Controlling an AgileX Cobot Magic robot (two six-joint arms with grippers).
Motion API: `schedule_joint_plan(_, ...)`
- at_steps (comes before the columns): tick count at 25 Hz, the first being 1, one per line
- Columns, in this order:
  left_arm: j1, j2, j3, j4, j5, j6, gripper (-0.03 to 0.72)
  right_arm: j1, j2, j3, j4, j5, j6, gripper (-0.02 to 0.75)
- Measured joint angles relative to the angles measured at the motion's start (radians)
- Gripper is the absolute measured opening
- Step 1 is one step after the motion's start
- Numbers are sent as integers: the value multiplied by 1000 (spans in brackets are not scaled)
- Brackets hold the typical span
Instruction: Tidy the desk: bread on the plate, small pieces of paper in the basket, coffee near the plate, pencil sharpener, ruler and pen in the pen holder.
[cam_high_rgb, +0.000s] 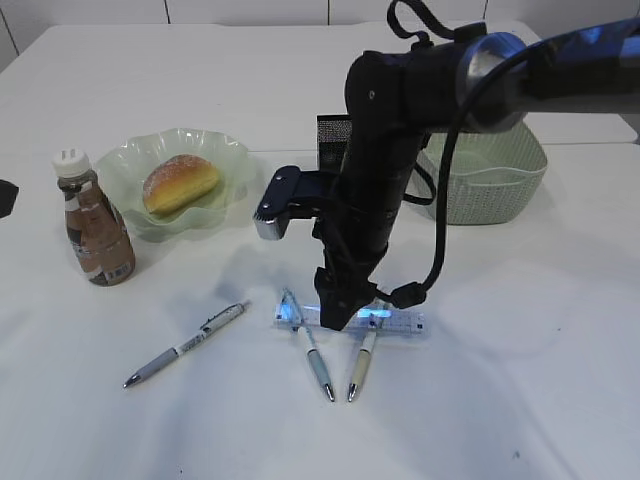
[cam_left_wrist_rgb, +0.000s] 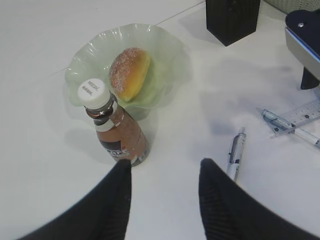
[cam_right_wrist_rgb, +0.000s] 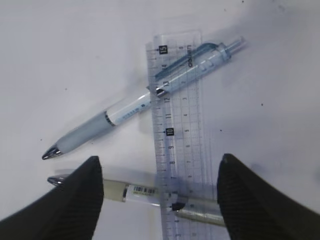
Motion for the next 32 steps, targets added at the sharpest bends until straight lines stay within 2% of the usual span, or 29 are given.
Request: schedule_joint_plan(32,0,0,0,0,9,0,310,0,85,0,-48,-72,-37,554)
